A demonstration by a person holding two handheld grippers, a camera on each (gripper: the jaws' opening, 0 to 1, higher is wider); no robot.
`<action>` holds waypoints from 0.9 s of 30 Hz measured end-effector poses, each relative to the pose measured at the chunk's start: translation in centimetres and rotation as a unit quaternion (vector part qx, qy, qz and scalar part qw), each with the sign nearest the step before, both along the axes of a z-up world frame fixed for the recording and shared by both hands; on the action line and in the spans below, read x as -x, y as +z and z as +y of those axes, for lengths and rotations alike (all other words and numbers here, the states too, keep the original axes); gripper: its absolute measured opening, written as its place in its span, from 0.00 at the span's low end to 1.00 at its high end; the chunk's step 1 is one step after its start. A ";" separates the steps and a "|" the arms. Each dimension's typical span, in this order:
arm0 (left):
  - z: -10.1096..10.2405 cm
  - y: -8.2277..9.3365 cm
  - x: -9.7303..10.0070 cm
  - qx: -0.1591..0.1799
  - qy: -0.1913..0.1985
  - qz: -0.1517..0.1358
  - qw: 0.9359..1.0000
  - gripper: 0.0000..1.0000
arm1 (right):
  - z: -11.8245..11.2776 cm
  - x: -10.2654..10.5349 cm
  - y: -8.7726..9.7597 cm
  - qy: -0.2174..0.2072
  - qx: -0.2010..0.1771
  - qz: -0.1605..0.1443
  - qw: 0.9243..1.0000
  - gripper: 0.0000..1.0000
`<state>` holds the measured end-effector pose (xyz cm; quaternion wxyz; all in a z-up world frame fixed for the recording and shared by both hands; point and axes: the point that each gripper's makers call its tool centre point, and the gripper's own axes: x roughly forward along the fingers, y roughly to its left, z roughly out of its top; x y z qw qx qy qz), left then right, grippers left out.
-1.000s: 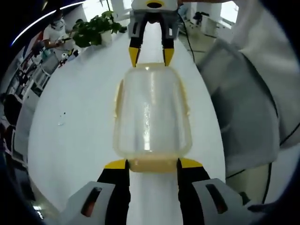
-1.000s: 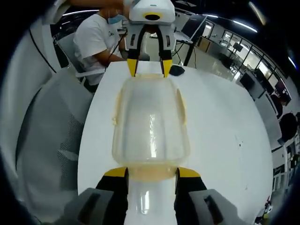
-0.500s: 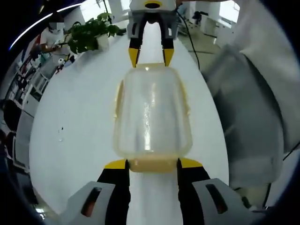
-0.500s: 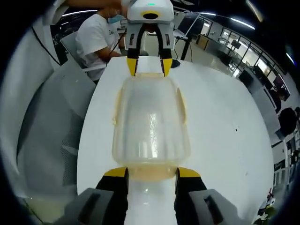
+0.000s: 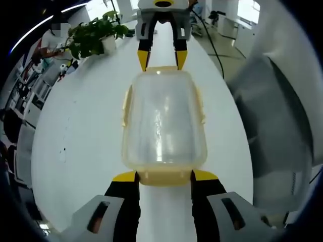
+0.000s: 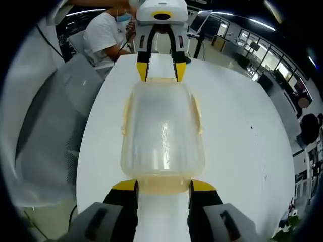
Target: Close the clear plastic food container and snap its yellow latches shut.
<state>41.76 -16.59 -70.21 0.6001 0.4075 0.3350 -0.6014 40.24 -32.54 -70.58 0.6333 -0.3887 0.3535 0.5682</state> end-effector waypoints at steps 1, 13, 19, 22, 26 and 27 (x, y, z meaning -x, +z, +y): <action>-0.2 -0.1 0.0 0.000 0.000 0.001 1.000 0.37 | -0.3 -0.1 0.0 0.001 0.000 0.000 1.000 0.36; -1.9 -1.6 -0.3 -0.004 -0.009 0.005 1.000 0.37 | -1.9 -0.1 -1.5 -0.004 0.001 0.007 1.000 0.36; -2.0 -2.4 -0.5 -0.009 -0.010 0.011 1.000 0.37 | -2.0 -0.2 -2.3 -0.008 0.003 0.006 1.000 0.36; -1.9 -2.7 -0.5 -0.015 -0.016 0.010 1.000 0.37 | -1.9 -0.2 -2.5 -0.009 0.002 0.006 1.000 0.36; -2.0 -3.0 -0.5 -0.016 -0.016 0.009 1.000 0.37 | -2.0 -0.2 -2.8 -0.010 0.001 0.007 1.000 0.36; -2.0 -3.2 -0.6 -0.016 -0.015 0.009 1.000 0.37 | -2.0 -0.2 -2.9 -0.011 0.000 0.007 1.000 0.36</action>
